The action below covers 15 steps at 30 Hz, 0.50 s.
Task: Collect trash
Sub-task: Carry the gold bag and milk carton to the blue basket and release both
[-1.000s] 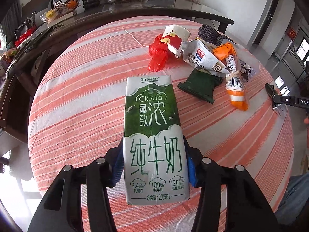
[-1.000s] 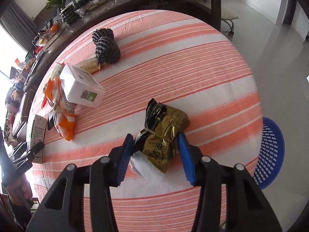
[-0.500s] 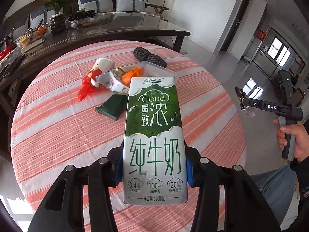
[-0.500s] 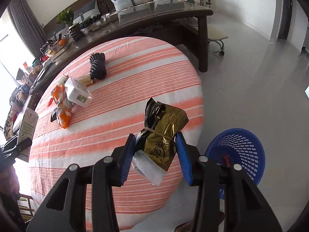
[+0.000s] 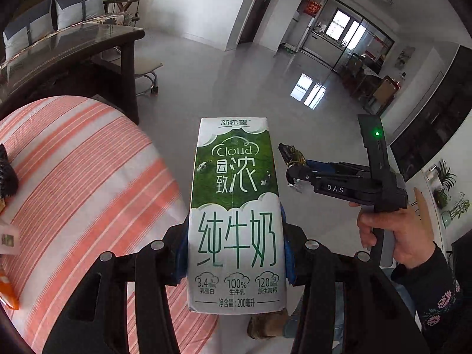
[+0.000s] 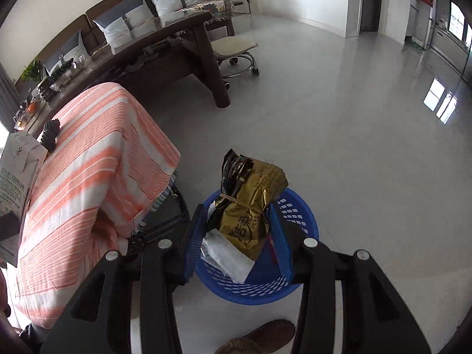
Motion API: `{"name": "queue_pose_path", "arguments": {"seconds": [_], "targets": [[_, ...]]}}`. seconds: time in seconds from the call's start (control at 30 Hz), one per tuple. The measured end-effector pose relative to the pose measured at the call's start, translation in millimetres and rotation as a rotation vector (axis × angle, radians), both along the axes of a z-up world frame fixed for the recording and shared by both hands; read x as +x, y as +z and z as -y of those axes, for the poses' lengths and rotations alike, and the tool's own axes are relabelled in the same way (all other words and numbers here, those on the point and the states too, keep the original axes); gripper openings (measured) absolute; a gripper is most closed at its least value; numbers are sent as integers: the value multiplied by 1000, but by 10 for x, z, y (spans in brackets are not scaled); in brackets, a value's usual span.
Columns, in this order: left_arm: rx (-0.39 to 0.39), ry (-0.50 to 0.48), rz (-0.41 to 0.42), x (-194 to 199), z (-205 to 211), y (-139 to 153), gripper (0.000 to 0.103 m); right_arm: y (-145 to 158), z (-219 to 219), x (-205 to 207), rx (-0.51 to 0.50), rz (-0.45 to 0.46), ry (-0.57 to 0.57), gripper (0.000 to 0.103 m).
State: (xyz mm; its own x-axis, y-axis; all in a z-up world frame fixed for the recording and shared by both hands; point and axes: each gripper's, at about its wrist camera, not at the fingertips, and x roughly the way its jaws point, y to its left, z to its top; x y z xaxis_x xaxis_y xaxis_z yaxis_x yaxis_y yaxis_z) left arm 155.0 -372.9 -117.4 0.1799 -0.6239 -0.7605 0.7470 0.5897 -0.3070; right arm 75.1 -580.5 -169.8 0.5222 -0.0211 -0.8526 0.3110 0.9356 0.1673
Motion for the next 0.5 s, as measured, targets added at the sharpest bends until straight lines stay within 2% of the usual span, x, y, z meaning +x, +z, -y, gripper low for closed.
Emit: {"name": "queue_pose_path", "arguments": {"seconds": [0.1,0.2,0.33,0.5], "targets": [[17,-31,-32,47,482,-241,48,-245,242,-63,46,-28,-59,43],[34,-45,-76,144,870,-529,48,-313,374,-45,70,-35,-68,43],[76,-59,-111,195,1213,-884,48,-409,500,-54,93,-51,-81,43],[115,-72,-110,279,1465,-1156,49,-468,642,-71,129,-52,-98,43]]}}
